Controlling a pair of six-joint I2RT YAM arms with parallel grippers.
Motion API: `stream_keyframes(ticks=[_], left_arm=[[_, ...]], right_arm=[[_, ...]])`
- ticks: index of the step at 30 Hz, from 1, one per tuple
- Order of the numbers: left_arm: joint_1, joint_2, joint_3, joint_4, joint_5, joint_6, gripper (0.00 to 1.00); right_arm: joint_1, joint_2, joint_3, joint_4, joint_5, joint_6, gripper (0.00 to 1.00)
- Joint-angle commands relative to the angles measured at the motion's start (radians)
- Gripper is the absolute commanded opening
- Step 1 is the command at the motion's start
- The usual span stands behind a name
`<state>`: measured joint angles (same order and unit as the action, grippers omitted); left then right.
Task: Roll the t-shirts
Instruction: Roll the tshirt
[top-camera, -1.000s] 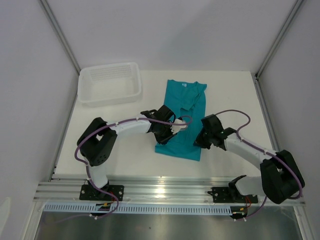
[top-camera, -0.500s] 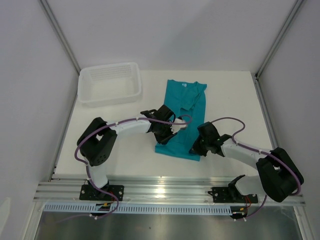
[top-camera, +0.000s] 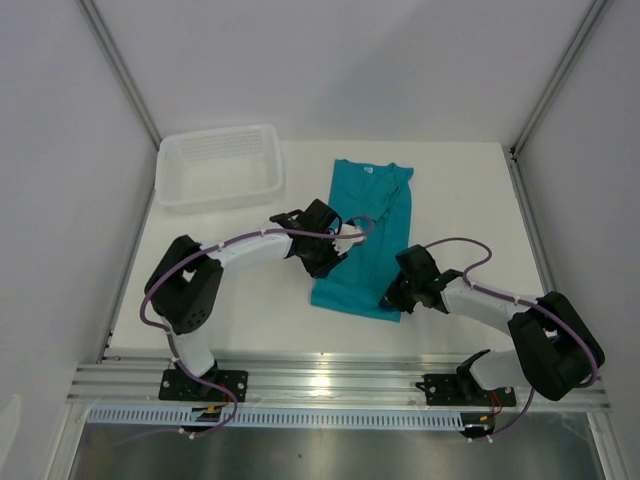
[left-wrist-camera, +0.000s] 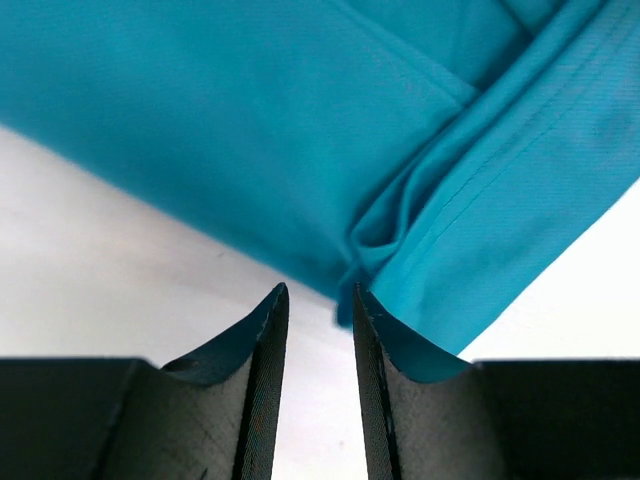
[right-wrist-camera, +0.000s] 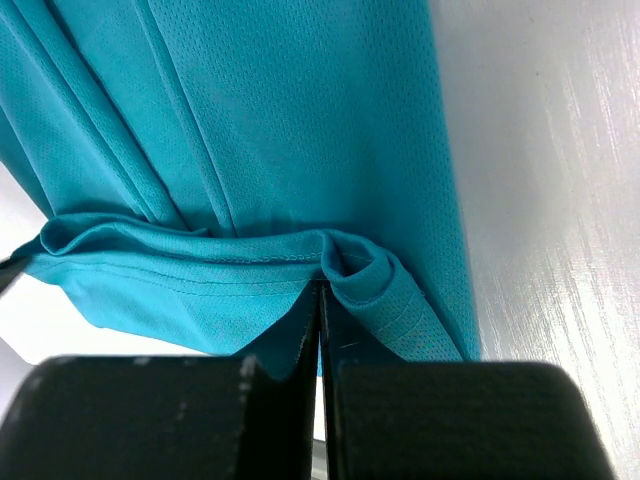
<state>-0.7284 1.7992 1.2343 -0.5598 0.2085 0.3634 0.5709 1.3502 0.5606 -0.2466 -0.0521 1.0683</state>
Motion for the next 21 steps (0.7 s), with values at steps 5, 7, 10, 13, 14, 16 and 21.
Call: stream_keyframes(ticks=[5, 7, 10, 13, 14, 16, 21], left_arm=[[0.035, -0.09, 0.014, 0.012, -0.086, 0.011, 0.35], [0.037, -0.126, -0.004, 0.024, -0.118, 0.026, 0.36], [0.037, -0.184, 0.001, 0.021, -0.109, 0.048, 0.37], [0.027, -0.28, -0.028, 0.021, -0.029, 0.072, 0.39], [0.017, -0.303, -0.039, 0.02, 0.006, 0.081, 0.43], [-0.037, -0.362, -0.077, 0.011, 0.011, 0.133, 0.45], [-0.205, -0.477, -0.321, 0.112, -0.087, 0.333, 0.51]], right_arm=[[-0.009, -0.022, -0.024, 0.01, 0.041, 0.015, 0.01], [-0.011, -0.026, -0.021, 0.007, 0.041, 0.01, 0.01], [-0.017, -0.029, -0.021, 0.004, 0.043, 0.009, 0.01], [-0.02, -0.034, -0.022, 0.003, 0.04, 0.005, 0.01], [-0.02, -0.037, -0.022, 0.0, 0.04, 0.005, 0.01], [-0.02, -0.049, -0.027, 0.001, 0.041, 0.004, 0.01], [-0.023, -0.056, -0.016, -0.037, 0.047, -0.014, 0.02]])
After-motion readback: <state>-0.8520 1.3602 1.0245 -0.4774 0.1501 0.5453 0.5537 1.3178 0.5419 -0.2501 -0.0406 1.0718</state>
